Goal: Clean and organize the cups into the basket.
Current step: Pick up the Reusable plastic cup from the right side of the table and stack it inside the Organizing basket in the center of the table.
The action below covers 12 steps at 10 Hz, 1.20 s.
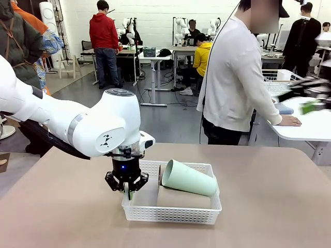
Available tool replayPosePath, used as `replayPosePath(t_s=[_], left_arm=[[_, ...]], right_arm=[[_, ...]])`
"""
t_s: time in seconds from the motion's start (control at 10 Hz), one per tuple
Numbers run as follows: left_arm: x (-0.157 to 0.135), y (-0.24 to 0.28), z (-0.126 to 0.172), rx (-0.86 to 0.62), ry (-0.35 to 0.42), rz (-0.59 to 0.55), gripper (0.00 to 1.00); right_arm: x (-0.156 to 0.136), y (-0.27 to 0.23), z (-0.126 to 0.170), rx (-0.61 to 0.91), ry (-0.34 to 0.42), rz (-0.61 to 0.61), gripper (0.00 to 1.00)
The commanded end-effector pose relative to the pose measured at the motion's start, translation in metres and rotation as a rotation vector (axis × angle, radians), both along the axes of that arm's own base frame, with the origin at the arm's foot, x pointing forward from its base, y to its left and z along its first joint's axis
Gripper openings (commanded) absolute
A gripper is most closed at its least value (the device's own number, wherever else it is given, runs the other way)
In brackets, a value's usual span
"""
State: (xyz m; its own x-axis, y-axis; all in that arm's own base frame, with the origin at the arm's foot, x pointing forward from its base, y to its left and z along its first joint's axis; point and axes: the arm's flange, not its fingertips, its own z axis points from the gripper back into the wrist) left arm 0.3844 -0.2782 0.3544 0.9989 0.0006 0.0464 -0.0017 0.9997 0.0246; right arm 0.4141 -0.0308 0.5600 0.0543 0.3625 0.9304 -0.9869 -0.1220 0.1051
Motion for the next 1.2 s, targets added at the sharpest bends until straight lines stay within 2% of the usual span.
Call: replayPosePath(t_s=[0.0,0.3,0.5,0.6,0.7,1.1], left_arm=[[-0.001,-0.001,0.002,0.002,-0.007,0.004,0.00],[-0.001,-0.001,0.002,0.002,-0.007,0.004,0.00],[-0.001,-0.001,0.002,0.002,-0.007,0.004,0.00],[-0.001,-0.001,0.002,0.002,-0.007,0.004,0.00],[-0.001,-0.001,0.002,0.002,-0.007,0.004,0.00],[-0.001,-0.001,0.002,0.002,-0.007,0.004,0.00]], right_arm=[[0.028,-0.055,-0.047,0.102,0.143,-0.077,1.00],[0.020,-0.102,-0.085,0.149,0.183,-0.192,1.00],[0.017,-0.102,-0.088,0.133,0.166,-0.235,1.00],[0.017,-0.097,-0.087,0.111,0.155,-0.224,1.00],[0.019,-0.114,-0.099,0.133,0.195,-0.204,1.00],[0.019,-0.114,-0.099,0.133,0.195,-0.204,1.00]])
